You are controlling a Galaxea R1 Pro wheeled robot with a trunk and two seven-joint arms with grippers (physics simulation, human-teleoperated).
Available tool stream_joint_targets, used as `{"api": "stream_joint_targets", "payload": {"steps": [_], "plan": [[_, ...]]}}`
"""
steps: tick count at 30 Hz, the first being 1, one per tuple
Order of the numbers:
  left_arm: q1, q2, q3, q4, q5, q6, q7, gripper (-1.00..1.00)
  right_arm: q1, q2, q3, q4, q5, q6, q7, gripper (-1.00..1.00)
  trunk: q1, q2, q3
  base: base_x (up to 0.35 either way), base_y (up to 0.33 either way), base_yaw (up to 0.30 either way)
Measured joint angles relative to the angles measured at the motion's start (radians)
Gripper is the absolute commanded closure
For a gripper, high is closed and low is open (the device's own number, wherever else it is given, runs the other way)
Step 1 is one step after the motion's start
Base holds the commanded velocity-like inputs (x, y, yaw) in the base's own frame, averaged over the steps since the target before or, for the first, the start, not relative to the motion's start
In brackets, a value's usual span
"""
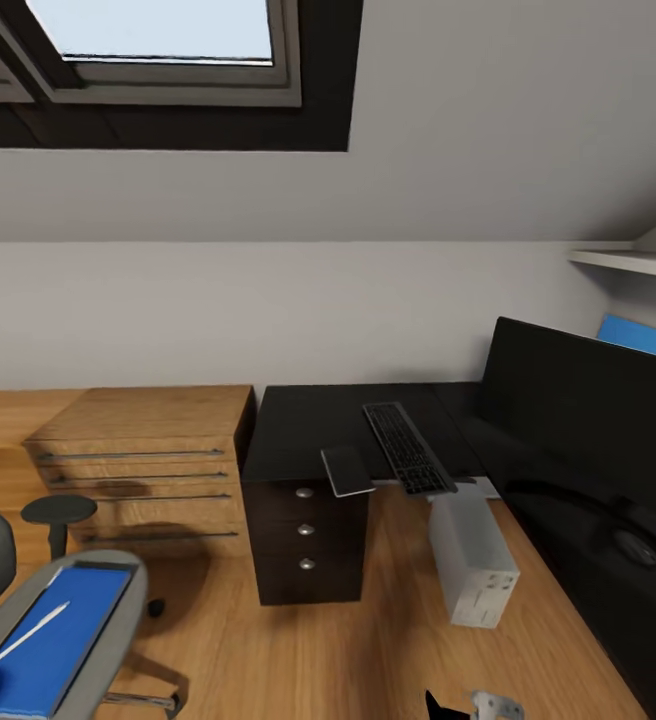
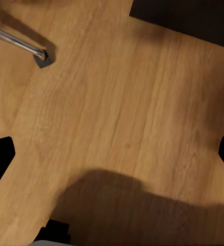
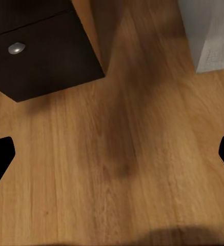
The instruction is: In the bedroom, organize the workspace by keeping the computer under the desk, ensuring the monitor is on the desk, placing the keyboard on the desk next to the monitor, placing the mouse on the desk next to the keyboard, moving the folder from the swivel chair onto the desk next to the mouse, stacking the notebook on top of the folder with the pen on top of the notebook, and positioning the swivel chair next to the desk.
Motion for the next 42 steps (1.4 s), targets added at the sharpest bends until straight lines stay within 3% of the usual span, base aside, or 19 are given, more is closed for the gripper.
{"api": "stream_joint_targets", "payload": {"steps": [24, 42], "plan": [[0.0, 0.0, 0.0, 0.0, 0.0, 0.0, 0.0, -1.0, 0.0, 0.003, 0.001, 0.0, 0.004, -0.004, 0.0, -1.0, 0.0, 0.0, -0.007, 0.0, 0.0, -0.253], [0.0, 0.0, 0.0, 0.0, 0.0, 0.0, 0.0, -1.0, 0.0, 0.003, 0.001, 0.0, 0.006, -0.004, -0.001, -1.0, 0.0, 0.0, -0.008, 0.0, 0.0, -0.037]]}}
